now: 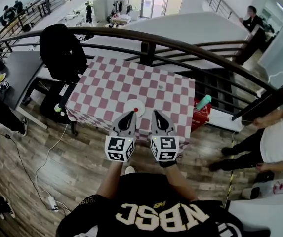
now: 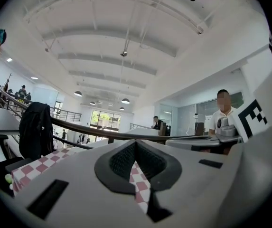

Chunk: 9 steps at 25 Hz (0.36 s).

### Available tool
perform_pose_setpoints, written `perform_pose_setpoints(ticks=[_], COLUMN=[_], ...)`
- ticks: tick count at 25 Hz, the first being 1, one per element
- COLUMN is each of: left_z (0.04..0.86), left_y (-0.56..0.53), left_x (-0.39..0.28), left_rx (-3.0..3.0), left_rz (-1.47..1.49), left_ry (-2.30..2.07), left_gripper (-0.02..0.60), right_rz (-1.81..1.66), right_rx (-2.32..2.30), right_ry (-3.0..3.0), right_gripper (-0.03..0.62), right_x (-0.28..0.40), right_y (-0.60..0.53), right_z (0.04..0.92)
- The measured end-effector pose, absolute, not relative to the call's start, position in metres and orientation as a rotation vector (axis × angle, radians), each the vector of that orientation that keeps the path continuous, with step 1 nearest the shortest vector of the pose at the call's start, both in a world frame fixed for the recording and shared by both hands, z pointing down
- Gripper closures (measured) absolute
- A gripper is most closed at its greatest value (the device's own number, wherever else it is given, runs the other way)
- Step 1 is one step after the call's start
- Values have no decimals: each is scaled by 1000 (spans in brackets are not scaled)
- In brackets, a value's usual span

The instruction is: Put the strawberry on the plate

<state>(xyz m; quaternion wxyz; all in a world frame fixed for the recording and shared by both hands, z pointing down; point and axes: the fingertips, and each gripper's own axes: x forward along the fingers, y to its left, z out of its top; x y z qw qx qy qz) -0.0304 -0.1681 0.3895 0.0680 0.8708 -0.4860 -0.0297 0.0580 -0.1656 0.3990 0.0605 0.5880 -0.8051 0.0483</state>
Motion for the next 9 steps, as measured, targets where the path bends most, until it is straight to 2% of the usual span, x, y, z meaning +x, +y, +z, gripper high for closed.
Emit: perform_pose_setpoints(ticks=[9], left_z=[413], left_y=[-140], left_x=[16], left_rx=[2559], left_rz=[-14], left_ry=[-1471], left_gripper=[574], right_rz=[178], right_rx=[1665], right_ry=[-2502], right_gripper=[577], right_x=[82], right_y=[-143], right_z=[404])
